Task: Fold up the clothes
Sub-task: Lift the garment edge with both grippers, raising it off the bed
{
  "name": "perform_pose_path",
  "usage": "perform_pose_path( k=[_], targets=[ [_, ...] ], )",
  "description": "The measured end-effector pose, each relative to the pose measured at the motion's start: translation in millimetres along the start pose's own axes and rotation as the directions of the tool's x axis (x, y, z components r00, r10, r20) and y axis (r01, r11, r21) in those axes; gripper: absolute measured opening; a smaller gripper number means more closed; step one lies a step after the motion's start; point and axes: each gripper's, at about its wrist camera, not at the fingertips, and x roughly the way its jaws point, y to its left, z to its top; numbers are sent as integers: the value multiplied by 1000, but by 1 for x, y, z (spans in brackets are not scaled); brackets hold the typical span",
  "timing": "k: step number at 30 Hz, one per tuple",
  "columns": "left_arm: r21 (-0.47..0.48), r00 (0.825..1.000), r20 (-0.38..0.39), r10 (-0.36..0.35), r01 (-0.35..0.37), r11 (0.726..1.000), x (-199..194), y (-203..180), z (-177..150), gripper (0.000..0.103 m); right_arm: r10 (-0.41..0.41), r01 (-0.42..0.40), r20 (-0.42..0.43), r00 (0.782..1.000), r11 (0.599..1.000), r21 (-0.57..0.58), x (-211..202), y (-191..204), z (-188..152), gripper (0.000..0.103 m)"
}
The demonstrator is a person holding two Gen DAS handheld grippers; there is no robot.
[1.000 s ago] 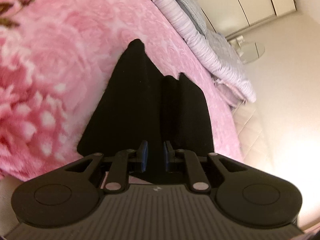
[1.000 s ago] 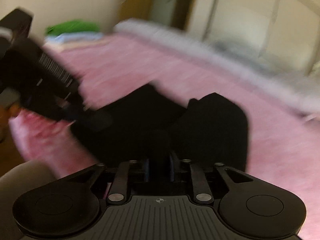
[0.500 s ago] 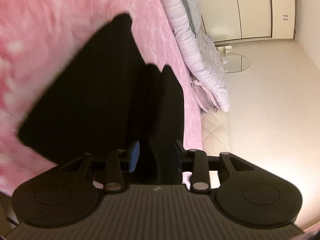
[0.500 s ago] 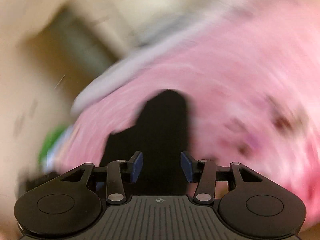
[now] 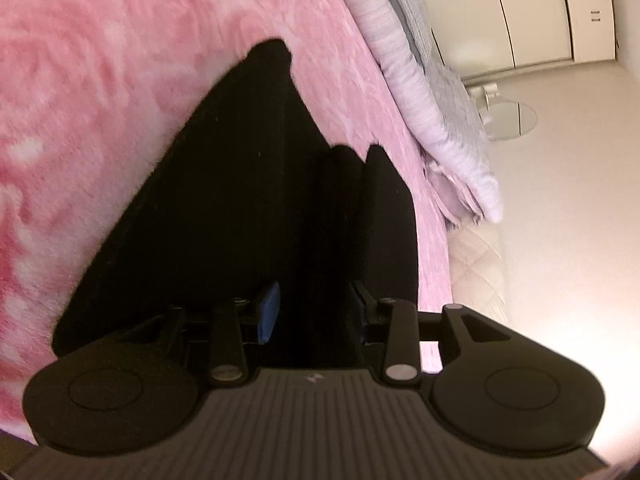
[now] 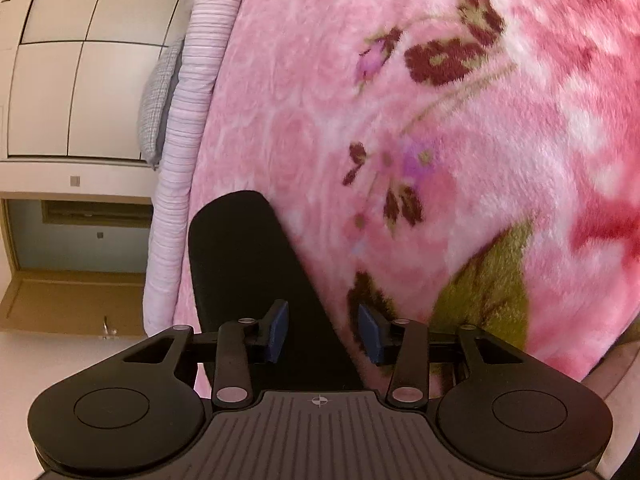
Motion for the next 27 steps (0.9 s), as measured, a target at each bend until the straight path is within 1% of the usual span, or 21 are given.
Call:
perform_pose_path(
  k=[3,8,14,16,17,18,19,20,21,23,24,25,27],
  targets=[
    [29,1000,-22,8,-7,1000,7,-7,-1,36,2,-2,4,1000,1000,-2,-2,-2,2,43],
    [76,998,-59,23,-18,997,18,-18,-2,50,-7,7,5,1000,1000,2,-4,-1,-6,43],
    [136,994,-102,45,-30,990,32,-32,-3,50,-43,44,18,999,998,-49,-7,11,-12,43],
    [176,991,-113,75,-54,983,37,-42,-3,48,-53,54,21,998,996,-64,-7,13,-13,43],
    [191,989,-119,84,-60,980,39,-46,-3,45,-58,59,21,998,996,-71,-7,13,-13,43],
    [179,989,-137,58,-32,983,42,-46,-4,39,-62,64,20,998,995,-80,-6,14,-13,43],
    [166,988,-153,31,-5,986,45,-46,-4,28,-67,68,18,998,994,-88,-5,15,-13,43],
    [150,986,-164,2,23,988,47,-45,-5,22,-72,73,15,997,993,-96,-5,16,-13,43],
    [149,988,-154,-20,43,988,46,-45,-7,20,-80,81,13,997,991,-111,-4,18,-13,43],
    [200,993,-108,-39,60,978,35,-48,-9,14,-89,89,7,996,982,-164,-2,27,-15,36],
    [232,996,-73,-53,68,970,27,-51,-8,14,-85,84,0,996,978,-190,-2,32,-17,28],
    [259,997,-40,-65,74,963,17,-53,-6,13,-84,80,-9,996,971,-224,-1,39,-21,24],
    [322,996,26,-81,68,944,-6,-59,0,13,-93,80,-26,995,949,-305,5,55,-29,24]
  ],
)
